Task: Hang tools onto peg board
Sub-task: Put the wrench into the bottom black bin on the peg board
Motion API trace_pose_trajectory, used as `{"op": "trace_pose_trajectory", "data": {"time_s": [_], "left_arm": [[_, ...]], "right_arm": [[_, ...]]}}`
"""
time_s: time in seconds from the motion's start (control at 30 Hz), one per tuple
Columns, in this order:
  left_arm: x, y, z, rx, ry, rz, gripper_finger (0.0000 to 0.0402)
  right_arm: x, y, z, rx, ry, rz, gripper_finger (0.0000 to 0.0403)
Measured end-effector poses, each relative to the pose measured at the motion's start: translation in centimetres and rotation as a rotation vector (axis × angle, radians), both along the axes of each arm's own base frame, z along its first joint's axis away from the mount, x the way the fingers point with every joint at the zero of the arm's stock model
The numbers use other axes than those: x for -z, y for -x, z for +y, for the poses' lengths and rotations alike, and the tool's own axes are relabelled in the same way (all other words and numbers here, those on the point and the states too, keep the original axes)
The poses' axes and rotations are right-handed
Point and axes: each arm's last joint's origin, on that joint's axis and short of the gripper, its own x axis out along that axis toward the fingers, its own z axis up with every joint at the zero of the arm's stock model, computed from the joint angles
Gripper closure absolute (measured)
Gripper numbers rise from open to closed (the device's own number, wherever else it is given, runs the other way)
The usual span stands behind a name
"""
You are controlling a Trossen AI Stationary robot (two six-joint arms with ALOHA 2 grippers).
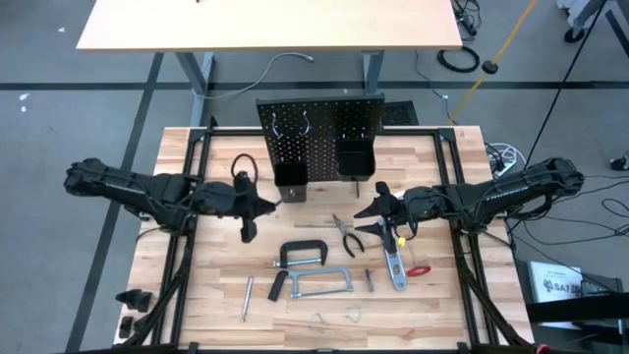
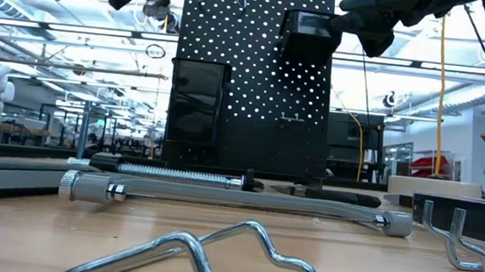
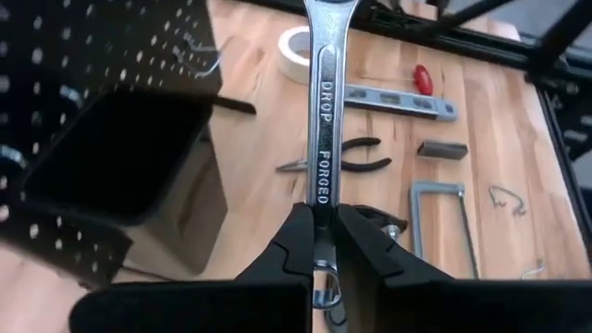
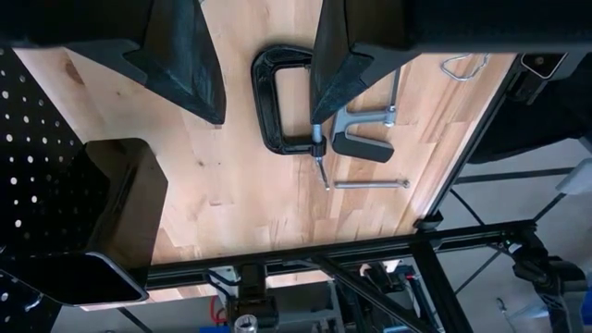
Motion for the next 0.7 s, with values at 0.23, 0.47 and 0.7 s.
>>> {"op": "trace_pose_trajectory", "data": {"time_s": [0.23, 0.47, 0.7], "left_arm": [[0.2, 0.0, 0.3, -0.006, -0.091, 0.028, 0.038], [0.6, 0.6, 1.0, -0.087, -0.366, 0.136, 0.038], [0.3, 0.8, 1.1, -0.104, -0.53, 0.273, 0.038]], "right_arm": [[0.0, 0.0, 0.0, 0.0, 0.0, 0.0, 0.025], [0.0, 0.0, 0.0, 0.0, 0.0, 0.0, 0.025], [0.0, 0.0, 0.0, -0.001, 0.004, 0.0, 0.025]]}}
